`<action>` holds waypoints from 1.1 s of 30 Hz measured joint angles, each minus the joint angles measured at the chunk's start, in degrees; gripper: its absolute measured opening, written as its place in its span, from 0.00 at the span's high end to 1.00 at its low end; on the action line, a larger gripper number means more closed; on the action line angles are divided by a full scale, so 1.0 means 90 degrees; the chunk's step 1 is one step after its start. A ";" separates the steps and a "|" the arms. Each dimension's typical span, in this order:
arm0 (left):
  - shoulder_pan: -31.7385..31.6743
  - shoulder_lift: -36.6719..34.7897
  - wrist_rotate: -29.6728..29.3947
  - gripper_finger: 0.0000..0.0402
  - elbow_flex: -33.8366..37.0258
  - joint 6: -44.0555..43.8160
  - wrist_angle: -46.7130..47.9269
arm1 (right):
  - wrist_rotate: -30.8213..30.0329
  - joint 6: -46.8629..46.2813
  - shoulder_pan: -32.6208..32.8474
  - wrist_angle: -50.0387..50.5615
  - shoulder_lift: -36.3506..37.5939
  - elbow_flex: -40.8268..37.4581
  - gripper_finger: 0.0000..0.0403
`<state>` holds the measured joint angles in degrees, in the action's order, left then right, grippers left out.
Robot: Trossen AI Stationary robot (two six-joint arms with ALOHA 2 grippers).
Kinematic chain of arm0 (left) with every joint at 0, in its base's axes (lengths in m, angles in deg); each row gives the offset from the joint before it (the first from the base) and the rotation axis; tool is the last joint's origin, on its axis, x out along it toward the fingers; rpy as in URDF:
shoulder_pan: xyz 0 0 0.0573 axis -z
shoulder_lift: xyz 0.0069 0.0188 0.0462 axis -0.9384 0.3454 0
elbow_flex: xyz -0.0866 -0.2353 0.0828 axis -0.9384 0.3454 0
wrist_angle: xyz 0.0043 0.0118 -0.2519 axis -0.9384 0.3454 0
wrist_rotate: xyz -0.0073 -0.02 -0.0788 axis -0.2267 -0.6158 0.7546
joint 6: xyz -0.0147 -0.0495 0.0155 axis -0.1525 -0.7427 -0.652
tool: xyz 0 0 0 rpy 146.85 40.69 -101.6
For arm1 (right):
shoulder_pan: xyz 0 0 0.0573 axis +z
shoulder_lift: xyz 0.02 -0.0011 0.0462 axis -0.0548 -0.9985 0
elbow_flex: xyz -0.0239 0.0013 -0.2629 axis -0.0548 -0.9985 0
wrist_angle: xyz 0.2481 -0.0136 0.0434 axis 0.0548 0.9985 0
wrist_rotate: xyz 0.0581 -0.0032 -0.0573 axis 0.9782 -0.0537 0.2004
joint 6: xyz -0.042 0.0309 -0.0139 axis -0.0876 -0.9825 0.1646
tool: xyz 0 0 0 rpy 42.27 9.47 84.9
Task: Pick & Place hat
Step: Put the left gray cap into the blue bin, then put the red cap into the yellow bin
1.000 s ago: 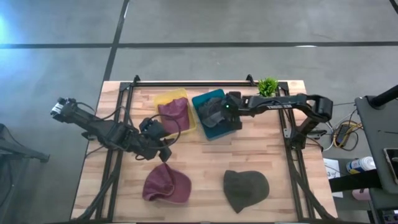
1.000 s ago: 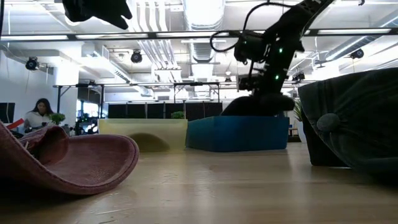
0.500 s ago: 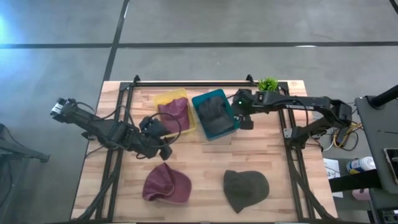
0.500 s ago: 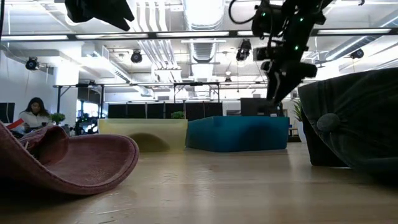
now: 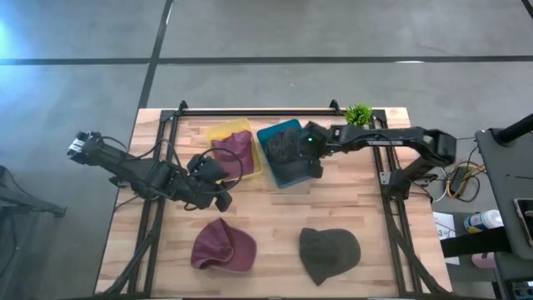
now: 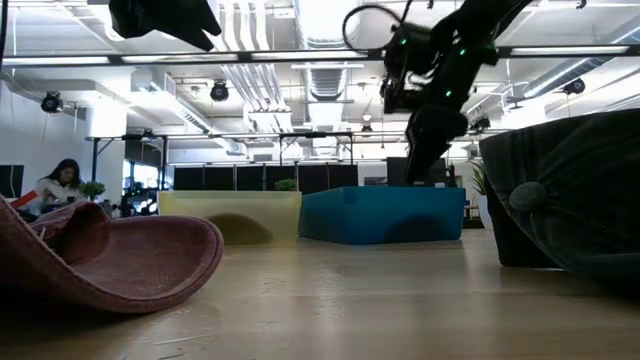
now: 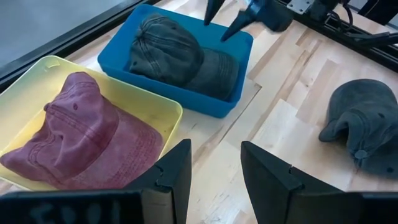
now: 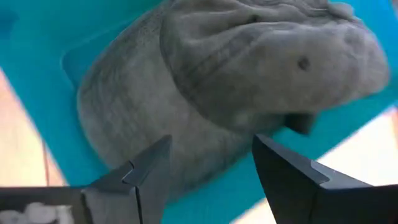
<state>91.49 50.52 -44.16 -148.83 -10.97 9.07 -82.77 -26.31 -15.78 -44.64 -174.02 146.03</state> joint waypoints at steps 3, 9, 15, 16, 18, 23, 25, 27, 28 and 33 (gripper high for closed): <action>0.0001 0.0000 0.0001 0.67 0.0000 -0.0034 -0.0008 | 0.0044 -0.0069 0.0003 -0.0135 -0.0480 0.0192 0.47; 0.0000 0.0000 0.0002 0.67 0.0000 -0.0075 -0.0036 | -0.0125 -0.0035 0.0005 -0.0410 -0.1377 0.0656 0.47; 0.0002 0.0000 0.0003 0.67 0.0037 -0.0036 -0.0077 | -0.0617 -0.0051 0.0003 -0.0410 -0.1747 0.1226 0.47; 0.0002 -0.0002 0.0021 0.67 0.0076 -0.0025 -0.0073 | -0.0628 -0.0028 0.0003 -0.0387 -0.1715 0.1289 0.47; 0.0002 -0.0002 0.0315 0.67 0.0164 -0.0025 -0.0055 | -0.0688 0.0019 0.0012 -0.0287 -0.1601 0.1413 0.47; 0.0013 -0.0002 0.1659 0.67 0.0537 -0.0016 -0.0071 | -0.0703 0.0129 0.0055 0.0383 -0.1088 0.1540 0.47; 0.0034 -0.0002 0.2247 0.67 0.0733 0.0002 -0.0113 | -0.0692 0.0143 0.0124 0.0583 -0.0772 0.1475 0.47; 0.0088 -0.0002 0.2919 0.67 0.0964 0.0090 -0.0124 | -0.0598 0.0130 0.0252 0.0863 -0.0423 0.1395 0.47; 0.0143 -0.0002 0.3225 0.67 0.1086 0.0136 -0.0138 | -0.0544 0.0075 0.0327 0.0982 -0.0243 0.1353 0.47; 0.0635 0.0010 0.4673 0.67 0.1613 0.0151 -0.0750 | -0.0531 -0.0610 0.1077 0.1312 0.0578 0.0916 0.47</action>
<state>97.20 50.61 -2.10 -134.31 -9.61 2.32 -87.55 -31.80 -6.09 -32.83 -168.82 154.27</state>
